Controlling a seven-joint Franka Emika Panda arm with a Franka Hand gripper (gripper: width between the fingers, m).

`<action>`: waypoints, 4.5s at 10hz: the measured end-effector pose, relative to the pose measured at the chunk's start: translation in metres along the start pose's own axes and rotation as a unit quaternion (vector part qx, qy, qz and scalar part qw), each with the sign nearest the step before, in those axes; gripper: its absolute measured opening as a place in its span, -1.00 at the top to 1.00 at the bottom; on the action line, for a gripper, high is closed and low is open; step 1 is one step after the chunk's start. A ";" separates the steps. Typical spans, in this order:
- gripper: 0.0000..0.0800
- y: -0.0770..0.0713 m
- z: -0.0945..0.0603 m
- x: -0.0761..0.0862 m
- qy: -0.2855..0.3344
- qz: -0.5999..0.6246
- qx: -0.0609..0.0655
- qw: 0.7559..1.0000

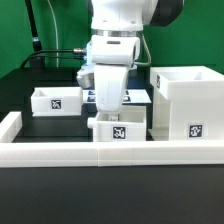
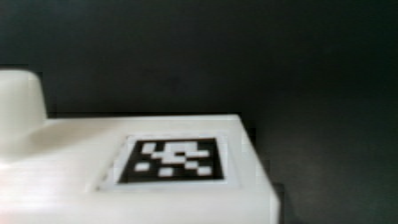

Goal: Assemble drawer

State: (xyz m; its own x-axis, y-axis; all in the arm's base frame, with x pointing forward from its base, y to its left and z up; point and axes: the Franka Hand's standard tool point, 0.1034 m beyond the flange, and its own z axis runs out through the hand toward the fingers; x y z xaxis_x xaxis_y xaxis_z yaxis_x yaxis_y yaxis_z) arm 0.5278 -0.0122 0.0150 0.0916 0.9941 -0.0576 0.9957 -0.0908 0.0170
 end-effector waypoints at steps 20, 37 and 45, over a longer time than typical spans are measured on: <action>0.89 0.000 -0.001 0.024 -0.003 -0.031 -0.012 0.999; -0.59 0.010 -0.025 0.022 -0.011 -0.016 -0.006 1.000; -0.62 0.016 -0.029 -0.063 0.009 -0.058 -0.004 0.998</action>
Offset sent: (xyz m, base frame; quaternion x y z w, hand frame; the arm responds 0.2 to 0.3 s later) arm 0.0000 0.0000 0.0000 0.0000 0.0000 0.0000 1.0000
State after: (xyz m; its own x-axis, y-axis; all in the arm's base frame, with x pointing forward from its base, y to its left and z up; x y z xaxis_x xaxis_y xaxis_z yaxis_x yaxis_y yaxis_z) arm 0.5378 -0.0743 0.0480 -0.0243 0.9989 -0.0410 0.9995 0.0252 0.0198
